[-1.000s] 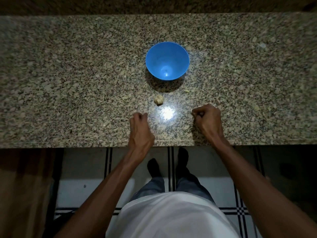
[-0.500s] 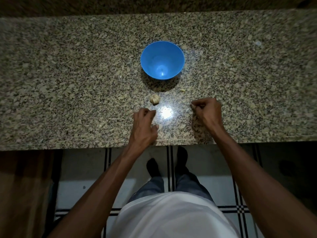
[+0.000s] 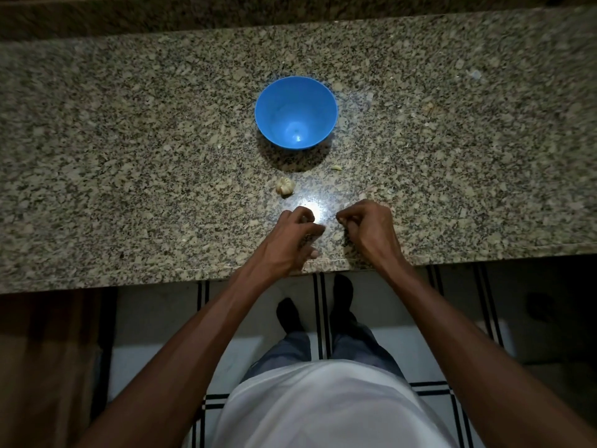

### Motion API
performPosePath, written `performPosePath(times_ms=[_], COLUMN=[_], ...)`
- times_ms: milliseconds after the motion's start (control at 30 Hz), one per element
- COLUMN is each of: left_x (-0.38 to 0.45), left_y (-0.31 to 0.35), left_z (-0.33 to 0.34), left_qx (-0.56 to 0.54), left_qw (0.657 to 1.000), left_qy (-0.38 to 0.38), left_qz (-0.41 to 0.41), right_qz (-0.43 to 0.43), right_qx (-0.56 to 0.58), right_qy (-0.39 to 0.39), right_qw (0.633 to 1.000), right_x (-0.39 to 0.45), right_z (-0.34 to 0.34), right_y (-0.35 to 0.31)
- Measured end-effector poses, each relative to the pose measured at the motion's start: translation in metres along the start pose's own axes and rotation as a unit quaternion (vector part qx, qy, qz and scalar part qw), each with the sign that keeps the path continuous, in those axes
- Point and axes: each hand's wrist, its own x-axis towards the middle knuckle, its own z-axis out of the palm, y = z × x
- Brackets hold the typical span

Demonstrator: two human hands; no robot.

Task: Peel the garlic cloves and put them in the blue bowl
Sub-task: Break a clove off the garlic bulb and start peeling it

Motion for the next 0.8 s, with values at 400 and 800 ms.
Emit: performPosePath(times_ms=[400, 800], left_x=[-0.007, -0.009], left_y=[-0.008, -0.002], left_z=[0.011, 0.016], left_qx=[-0.018, 0.047], left_qw=[0.998, 0.996], left_qy=[0.065, 0.072], left_qz=[0.011, -0.006], right_qz=[0.076, -0.094], right_qx=[0.054, -0.129], right_qy=[0.067, -0.033], right_qw=[0.993, 0.987], right_x=[0.030, 0.029], right_z=[-0.033, 0.000], right_y=[0.013, 0.010])
